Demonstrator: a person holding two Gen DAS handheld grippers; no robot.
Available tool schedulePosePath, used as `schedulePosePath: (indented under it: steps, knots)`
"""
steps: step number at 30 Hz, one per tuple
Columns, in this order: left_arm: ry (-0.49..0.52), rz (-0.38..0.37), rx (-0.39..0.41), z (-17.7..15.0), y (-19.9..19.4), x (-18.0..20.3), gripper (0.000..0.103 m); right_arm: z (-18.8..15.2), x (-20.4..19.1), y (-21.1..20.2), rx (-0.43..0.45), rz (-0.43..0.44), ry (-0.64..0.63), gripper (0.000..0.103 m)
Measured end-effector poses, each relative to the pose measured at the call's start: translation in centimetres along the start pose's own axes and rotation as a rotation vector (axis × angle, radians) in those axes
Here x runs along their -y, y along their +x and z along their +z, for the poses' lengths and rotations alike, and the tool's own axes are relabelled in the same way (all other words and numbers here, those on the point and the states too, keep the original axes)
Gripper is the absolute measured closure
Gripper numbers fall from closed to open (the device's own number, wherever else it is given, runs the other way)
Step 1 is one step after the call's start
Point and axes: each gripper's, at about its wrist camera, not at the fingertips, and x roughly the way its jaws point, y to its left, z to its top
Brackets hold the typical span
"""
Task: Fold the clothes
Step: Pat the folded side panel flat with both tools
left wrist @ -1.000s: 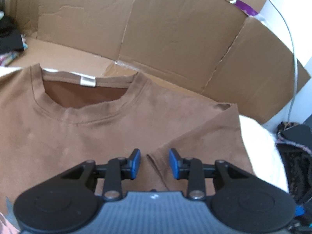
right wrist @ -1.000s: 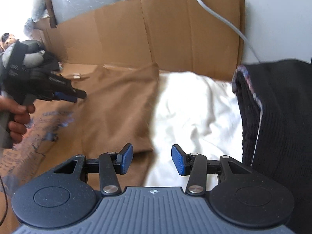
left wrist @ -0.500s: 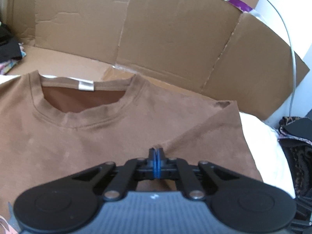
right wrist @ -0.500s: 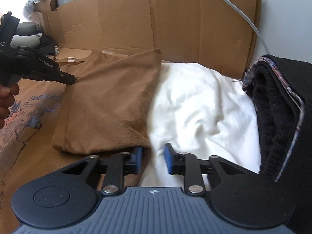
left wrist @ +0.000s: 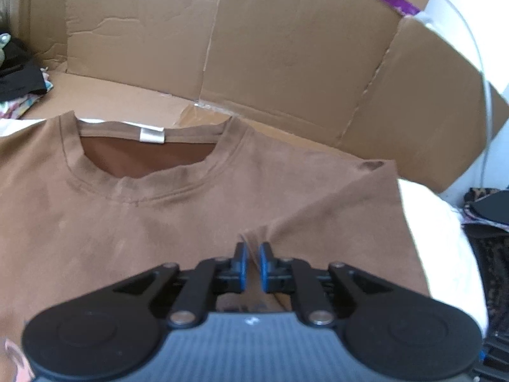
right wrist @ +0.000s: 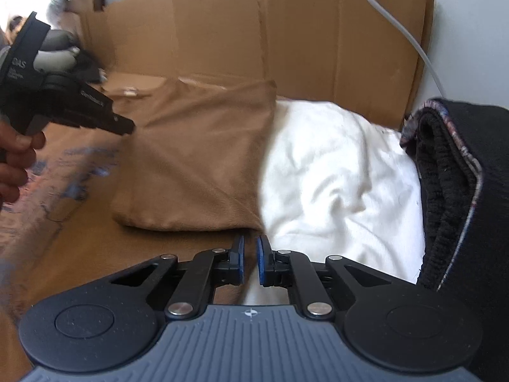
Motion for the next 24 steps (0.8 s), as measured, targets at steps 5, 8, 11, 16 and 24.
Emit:
schedulePosePath:
  steps: [5, 8, 11, 16, 24]
  knots:
    - [-0.019, -0.058, -0.03, -1.3, -1.8, 1.0, 0.088, 0.1, -0.5, -1.1, 0.019, 0.108, 0.089, 0.094]
    - [-0.029, -0.092, -0.05, -2.2, -2.7, 1.7, 0.087, 0.0, -0.8, -1.1, 0.033, 0.182, 0.16, 0.089]
    - [-0.038, -0.127, -0.071, -3.0, -3.7, 2.4, 0.087, -0.1, -1.2, -0.6, 0.019, 0.204, 0.179, 0.089]
    - [-0.095, -0.181, -0.12, -4.1, -4.5, 3.1, 0.072, -0.2, -1.3, -0.6, 0.027, 0.178, 0.182, 0.08]
    - [-0.225, -0.226, -0.249, -6.4, -2.7, 3.5, 0.069, -0.3, 0.8, -0.9, 0.044, 0.067, 0.195, 0.073]
